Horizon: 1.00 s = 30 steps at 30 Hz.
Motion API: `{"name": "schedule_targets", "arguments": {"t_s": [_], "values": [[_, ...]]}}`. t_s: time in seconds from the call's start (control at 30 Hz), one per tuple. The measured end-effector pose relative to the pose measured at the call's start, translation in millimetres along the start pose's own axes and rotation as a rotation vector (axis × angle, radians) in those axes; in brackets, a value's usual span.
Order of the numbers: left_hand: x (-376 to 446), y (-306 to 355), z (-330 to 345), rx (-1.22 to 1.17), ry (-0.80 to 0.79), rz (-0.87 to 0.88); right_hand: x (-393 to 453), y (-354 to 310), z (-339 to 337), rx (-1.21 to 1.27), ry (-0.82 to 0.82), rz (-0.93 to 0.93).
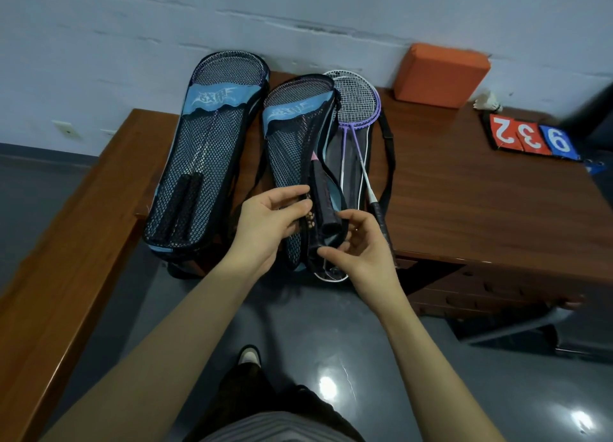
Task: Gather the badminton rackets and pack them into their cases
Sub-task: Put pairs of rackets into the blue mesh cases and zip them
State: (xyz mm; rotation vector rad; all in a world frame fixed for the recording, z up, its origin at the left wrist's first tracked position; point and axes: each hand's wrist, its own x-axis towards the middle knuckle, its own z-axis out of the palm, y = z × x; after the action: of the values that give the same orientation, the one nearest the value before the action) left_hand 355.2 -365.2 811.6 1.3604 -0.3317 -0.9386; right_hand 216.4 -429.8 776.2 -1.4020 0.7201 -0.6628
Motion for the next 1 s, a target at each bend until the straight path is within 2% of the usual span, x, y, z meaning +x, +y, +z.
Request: {"name": "schedule_targets", "arguments": {"t_s": [0.1,0.17,0.33,0.53,0.67,0.77,0.83,1.0], "values": [[0,0,2,0.049,-0.01,0.031,-2,0,9,-0.021,0.141,-0.046],[0,0,2,0.077,-0.019,0.055,-1,-1,12,-0.033,0.174,-0.039],[6,2,3,0.123,-0.028,0.127,3,-4,1,-0.012,0.062,-0.011],[8,-10,16,0.232,-0.113,0.205,0,3,-7,-0.047,0.077,0.019],[14,-30,24,0.451,-0.178,0.303,-8,16,-15,0.052,0.172,0.078],[18,-52,23,0.686,-0.207,0.455,-8,22,-24,0.134,0.274,0.108],[23,-68,21,0.848,-0.237,0.488,-7,26,-31,0.075,0.304,0.113],[34,-97,30,1.136,-0.331,0.395,-6,42,-54,-0.354,0.249,0.105]]}}
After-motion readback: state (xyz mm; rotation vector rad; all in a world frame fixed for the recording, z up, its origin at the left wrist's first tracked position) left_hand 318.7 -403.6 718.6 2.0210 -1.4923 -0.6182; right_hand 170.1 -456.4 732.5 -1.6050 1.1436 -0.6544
